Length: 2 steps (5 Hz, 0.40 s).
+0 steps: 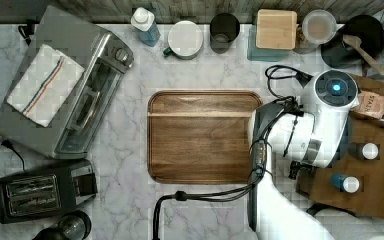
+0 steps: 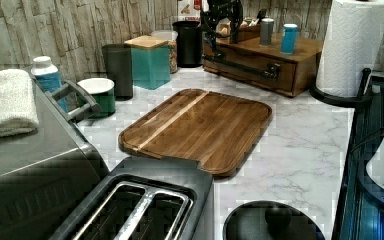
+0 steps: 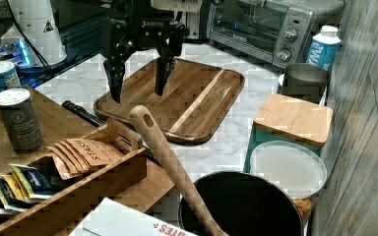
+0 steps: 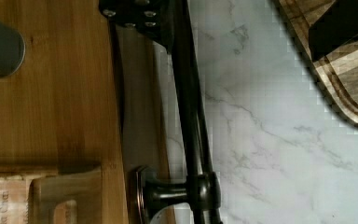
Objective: Open the drawer.
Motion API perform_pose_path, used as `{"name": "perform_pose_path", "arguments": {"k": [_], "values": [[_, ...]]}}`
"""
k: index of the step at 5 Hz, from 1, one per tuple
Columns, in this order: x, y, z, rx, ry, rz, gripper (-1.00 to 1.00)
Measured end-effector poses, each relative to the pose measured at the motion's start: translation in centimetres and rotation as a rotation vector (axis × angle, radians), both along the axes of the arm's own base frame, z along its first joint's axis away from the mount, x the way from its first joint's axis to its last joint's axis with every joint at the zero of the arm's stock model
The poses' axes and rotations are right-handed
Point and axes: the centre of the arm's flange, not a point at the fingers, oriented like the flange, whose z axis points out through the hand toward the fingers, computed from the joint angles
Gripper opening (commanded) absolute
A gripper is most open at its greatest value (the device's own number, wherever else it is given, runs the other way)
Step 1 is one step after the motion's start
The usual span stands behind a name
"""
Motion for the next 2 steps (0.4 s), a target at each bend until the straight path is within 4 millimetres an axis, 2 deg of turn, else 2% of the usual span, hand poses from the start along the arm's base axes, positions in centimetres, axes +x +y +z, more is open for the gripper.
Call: {"name": "perform_pose_path", "arguments": {"k": [2], "values": [[1.8,1.1,0.3,-0.091,-0.109,0.111,1.0]]}}
